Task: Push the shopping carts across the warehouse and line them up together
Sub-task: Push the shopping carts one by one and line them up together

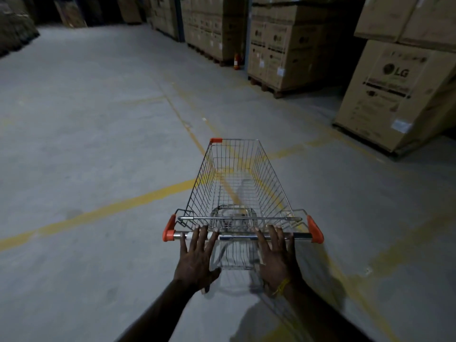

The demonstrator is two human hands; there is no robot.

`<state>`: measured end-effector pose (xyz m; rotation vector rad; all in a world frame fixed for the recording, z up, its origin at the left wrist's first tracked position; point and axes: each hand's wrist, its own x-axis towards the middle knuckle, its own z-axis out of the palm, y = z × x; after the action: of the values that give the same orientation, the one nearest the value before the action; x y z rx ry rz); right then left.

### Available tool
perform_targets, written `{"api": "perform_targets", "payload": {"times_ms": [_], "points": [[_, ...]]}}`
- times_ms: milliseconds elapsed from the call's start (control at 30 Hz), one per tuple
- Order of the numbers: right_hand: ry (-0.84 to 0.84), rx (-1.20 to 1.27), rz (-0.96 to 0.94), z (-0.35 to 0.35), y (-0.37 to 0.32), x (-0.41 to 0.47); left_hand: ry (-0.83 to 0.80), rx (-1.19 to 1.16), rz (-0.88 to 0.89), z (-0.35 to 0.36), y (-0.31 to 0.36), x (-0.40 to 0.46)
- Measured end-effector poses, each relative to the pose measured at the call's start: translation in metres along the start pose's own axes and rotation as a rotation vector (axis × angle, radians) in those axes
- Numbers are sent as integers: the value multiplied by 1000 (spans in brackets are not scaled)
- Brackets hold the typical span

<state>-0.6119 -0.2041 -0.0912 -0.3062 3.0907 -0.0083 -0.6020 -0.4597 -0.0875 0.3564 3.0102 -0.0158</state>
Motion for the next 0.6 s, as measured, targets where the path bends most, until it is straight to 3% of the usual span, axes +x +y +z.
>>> {"api": "perform_targets", "payload": {"times_ms": [500,600], "points": [[-102,-19,-14,-11,7,304,22,-63,-77,-33,-114,255],[-61,-16,-48,-15,14,370,19,-48,-113,-35,-130,310]]}}
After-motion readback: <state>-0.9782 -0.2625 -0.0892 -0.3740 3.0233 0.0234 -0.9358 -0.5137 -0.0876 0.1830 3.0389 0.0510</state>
